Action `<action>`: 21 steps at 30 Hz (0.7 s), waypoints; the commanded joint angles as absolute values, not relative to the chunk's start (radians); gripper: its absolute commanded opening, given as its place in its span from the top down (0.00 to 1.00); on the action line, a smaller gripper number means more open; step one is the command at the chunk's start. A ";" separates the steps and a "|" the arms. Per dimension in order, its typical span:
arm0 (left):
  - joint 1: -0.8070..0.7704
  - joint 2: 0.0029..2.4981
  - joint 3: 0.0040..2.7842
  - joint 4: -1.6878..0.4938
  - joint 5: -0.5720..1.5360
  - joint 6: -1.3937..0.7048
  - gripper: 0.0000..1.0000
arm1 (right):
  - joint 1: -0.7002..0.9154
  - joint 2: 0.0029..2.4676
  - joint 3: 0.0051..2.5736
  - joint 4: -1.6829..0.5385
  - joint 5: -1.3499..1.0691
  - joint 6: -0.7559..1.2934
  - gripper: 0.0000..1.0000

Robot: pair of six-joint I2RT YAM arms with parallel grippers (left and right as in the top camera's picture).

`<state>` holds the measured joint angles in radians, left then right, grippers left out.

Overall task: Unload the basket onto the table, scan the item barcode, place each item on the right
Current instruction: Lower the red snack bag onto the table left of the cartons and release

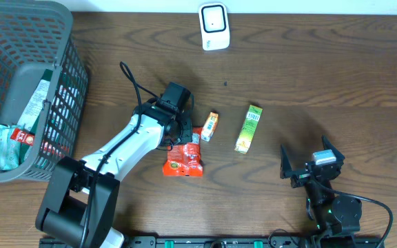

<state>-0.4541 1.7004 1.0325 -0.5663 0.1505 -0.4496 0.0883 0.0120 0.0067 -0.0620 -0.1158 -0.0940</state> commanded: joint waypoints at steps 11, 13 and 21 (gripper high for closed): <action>-0.428 1.628 1.131 -0.750 0.035 -0.425 0.83 | 0.093 0.007 0.006 -0.065 -0.117 -0.083 0.01; -0.429 1.641 1.114 -0.774 0.015 -0.425 0.83 | 0.093 0.007 0.006 -0.065 -0.117 -0.083 0.01; -0.429 1.737 1.055 -0.773 -0.174 -0.467 0.84 | 0.093 0.007 0.006 -0.065 -0.117 -0.083 0.01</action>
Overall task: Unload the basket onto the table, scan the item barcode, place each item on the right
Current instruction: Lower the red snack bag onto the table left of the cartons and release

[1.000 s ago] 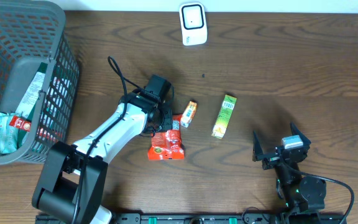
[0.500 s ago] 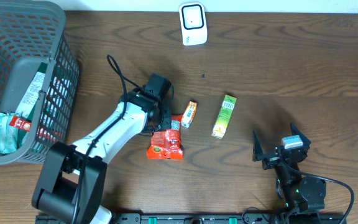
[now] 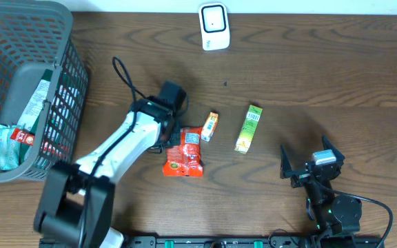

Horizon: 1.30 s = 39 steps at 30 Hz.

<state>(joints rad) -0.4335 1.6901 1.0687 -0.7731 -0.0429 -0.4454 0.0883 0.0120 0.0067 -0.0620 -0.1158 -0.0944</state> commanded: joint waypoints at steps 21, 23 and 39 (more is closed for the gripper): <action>-0.432 1.799 1.055 -0.669 0.068 -0.511 0.83 | 0.093 0.007 0.006 -0.065 -0.117 -0.083 0.01; -0.432 1.799 1.055 -0.652 0.068 -0.511 0.79 | 0.093 0.007 0.006 -0.065 -0.117 -0.083 0.01; -0.501 1.799 1.053 -0.550 0.068 -0.523 0.78 | 0.093 0.007 0.006 -0.065 -0.117 -0.083 0.01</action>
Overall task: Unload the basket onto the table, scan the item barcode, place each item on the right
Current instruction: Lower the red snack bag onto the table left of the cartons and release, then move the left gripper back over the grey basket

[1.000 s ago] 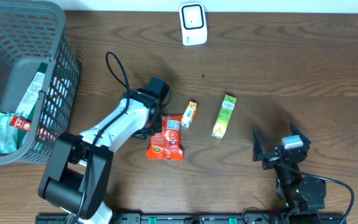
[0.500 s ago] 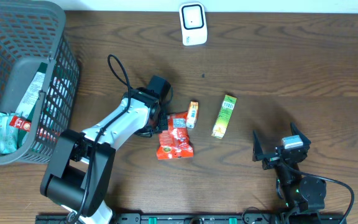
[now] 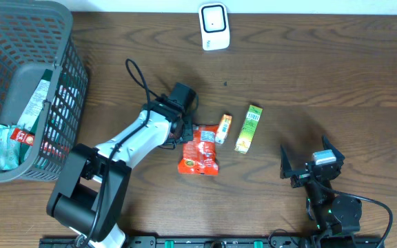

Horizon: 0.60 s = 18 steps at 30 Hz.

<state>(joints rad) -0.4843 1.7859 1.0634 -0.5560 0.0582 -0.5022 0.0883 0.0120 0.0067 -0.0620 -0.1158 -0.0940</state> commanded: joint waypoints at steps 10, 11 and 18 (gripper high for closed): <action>-0.513 1.799 1.053 -0.537 0.069 -0.640 0.78 | 0.093 0.007 0.006 -0.065 -0.117 -0.083 0.01; -0.517 1.799 1.053 -0.537 0.071 -0.652 0.78 | 0.093 0.007 0.006 -0.065 -0.117 -0.083 0.01; -0.525 1.797 1.067 -0.537 0.071 -0.660 0.74 | 0.093 0.007 0.006 -0.065 -0.117 -0.083 0.01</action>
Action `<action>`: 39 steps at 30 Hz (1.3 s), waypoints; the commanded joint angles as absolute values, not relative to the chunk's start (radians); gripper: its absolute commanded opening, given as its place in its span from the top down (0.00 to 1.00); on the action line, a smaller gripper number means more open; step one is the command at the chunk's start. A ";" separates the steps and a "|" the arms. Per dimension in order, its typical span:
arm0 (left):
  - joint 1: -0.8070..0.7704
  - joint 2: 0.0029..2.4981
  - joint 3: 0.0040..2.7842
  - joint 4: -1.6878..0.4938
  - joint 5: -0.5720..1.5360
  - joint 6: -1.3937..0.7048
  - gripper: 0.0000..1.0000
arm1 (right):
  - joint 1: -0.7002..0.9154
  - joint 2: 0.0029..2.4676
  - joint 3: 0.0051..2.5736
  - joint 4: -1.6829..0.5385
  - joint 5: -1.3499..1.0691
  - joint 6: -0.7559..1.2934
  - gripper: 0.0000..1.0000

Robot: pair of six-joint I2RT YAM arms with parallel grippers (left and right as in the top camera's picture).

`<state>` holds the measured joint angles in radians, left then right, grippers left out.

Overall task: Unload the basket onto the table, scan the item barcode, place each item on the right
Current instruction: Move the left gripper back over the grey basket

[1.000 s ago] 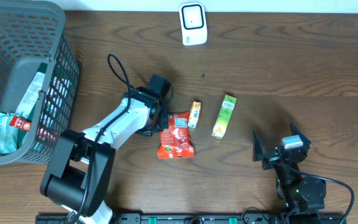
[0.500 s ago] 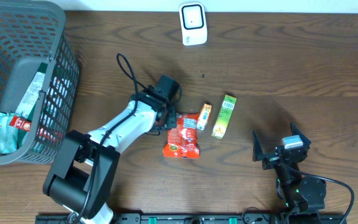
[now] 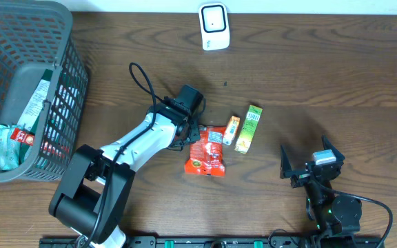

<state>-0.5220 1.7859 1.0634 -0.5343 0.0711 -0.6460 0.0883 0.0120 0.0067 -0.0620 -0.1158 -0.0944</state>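
A white barcode scanner [image 3: 214,26] stands at the table's far edge. A red snack packet [image 3: 207,151] lies flat mid-table. A small orange-and-white packet [image 3: 231,130] touches its upper right corner, and a green carton [image 3: 249,128] lies just right of that. My left gripper [image 3: 192,134] is down at the red packet's upper left edge. Its fingers are hidden under the wrist, so whether it grips the packet is unclear. My right gripper [image 3: 307,160] rests open near the front right, holding nothing.
A grey mesh basket [image 3: 64,41] at the far left holds several more packets. The left arm's black cable [image 3: 143,83] loops over the table behind the wrist. The right arm's base sits at the front edge.
My left gripper has moved a little to the right, and the red packet with it. The orange packet has been shoved right until it touches the green carton. The right arm has not moved.
The left gripper first sat over the red packet's top edge. It then stood slightly left of the packet, which had not moved. After that, gripper and red packet were both further right, and the orange packet had moved toward the green carton. Both now stand further right still.
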 commanded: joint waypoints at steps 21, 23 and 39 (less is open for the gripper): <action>-0.330 1.657 1.577 -1.115 0.003 -0.366 0.55 | 0.093 0.007 0.006 -0.065 -0.117 -0.083 0.01; -0.301 1.657 1.652 -1.159 -0.004 -0.358 0.54 | 0.093 0.007 0.006 -0.065 -0.117 -0.083 0.01; 0.013 1.580 1.928 -1.160 -0.200 -0.359 0.44 | 0.093 0.007 0.006 -0.065 -0.117 -0.083 0.01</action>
<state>-0.0593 1.6154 1.9076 -1.1831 -0.1589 -0.3653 0.0883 0.0120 0.0067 -0.0620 -0.1158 -0.0944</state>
